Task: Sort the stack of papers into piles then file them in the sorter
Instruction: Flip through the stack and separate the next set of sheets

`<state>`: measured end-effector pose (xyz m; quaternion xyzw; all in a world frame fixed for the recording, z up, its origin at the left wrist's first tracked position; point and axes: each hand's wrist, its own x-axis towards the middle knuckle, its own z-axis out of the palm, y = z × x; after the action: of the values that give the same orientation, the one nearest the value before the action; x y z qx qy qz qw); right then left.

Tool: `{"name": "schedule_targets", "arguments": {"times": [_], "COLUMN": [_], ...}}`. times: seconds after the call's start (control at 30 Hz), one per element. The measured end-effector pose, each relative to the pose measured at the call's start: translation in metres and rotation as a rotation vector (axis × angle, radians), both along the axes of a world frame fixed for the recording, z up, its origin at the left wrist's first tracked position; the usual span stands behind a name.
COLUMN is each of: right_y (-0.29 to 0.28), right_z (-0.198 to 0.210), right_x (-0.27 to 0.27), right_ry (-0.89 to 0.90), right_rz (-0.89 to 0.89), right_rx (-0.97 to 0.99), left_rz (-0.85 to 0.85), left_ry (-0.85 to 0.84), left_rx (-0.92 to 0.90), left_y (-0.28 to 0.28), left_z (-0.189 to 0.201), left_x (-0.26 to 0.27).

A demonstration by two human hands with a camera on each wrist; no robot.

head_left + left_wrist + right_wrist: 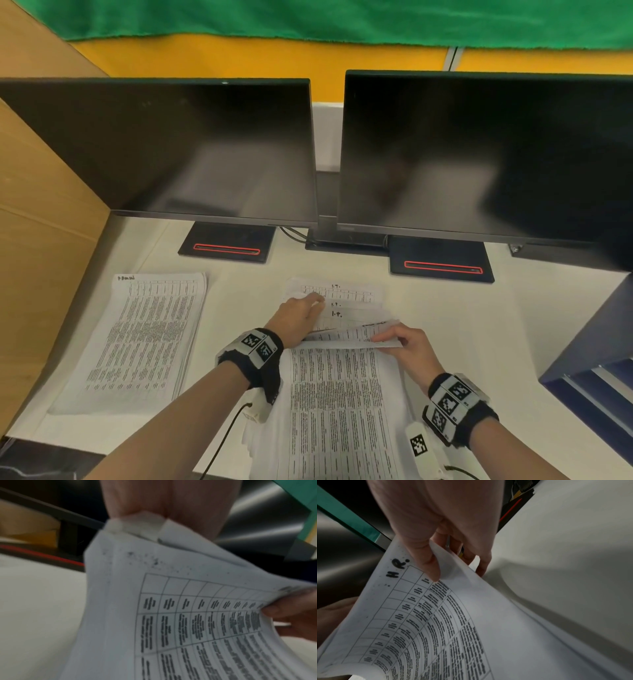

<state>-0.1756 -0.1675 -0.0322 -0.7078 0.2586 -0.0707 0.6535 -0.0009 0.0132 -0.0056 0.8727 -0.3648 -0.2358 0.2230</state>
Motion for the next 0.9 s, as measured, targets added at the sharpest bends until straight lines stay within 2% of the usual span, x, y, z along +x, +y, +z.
{"name": "schedule_targets", "arguments": {"times": [0.1, 0.3, 0.37, 0.47, 0.57, 0.67, 0.73, 0.8, 0.9], "right_y": [-0.001, 0.001, 0.001, 0.001, 0.005, 0.005, 0.003, 0.001, 0.001], "right_z": [-0.001, -0.005, -0.007, -0.010, -0.008, -0.009, -0.009, -0.006, -0.004], "right_x": [-0.001, -0.005, -0.005, -0.003, -0.001, -0.002, -0.003, -0.003, -0.003], "right_ry": [-0.003, -0.024, -0.019, 0.002, 0.003, 0.012, 0.020, 0.006, 0.005], "right_rz": [0.007, -0.004, -0.013, -0.073, -0.128, -0.117, -0.076, -0.035, -0.019], "right_rx": [-0.010, -0.042, -0.057, -0.108, -0.147, -0.141, -0.092, -0.081, -0.090], "left_rz": [-0.050, -0.187, -0.231, -0.162, -0.148, -0.091, 0.055, 0.161, 0.141], "left_ry": [-0.192, -0.435, -0.368, -0.039, 0.098, 0.132, 0.172, 0.121, 0.025], "left_rx": [0.174, 0.093, 0.039, -0.045, -0.072, -0.063, -0.075, -0.051, 0.090], "left_y": [-0.001, 0.004, 0.008, 0.011, 0.016, 0.012, 0.006, 0.000, -0.002], "left_z": [-0.003, -0.003, -0.003, -0.001, -0.004, 0.000, 0.005, 0.005, 0.002], "left_x": [-0.001, -0.007, -0.008, -0.008, -0.007, -0.008, -0.008, -0.005, 0.001]}}
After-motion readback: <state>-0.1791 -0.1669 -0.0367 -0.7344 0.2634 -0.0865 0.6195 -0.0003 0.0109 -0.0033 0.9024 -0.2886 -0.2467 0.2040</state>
